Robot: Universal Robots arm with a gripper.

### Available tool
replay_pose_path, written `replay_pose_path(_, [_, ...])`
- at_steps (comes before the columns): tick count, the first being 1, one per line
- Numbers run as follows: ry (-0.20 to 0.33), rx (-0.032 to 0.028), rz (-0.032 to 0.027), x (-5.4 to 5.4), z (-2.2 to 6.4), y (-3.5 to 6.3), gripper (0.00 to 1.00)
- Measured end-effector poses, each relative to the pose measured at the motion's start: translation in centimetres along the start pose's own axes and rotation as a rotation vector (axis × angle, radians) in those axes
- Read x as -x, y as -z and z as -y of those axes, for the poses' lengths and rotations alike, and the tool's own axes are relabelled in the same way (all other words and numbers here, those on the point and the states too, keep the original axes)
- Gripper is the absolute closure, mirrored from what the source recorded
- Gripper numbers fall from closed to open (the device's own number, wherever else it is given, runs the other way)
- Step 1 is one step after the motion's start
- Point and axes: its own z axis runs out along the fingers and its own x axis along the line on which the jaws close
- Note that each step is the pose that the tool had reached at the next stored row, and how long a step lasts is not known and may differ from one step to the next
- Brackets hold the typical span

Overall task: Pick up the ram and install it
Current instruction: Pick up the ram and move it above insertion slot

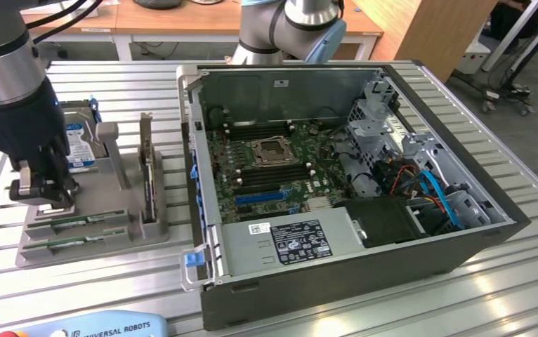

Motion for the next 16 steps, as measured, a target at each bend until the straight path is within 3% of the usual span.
replay_pose_path(16, [0.0, 0.0001, 0.0002, -0.09, 0.02, -1.09, 0.64])
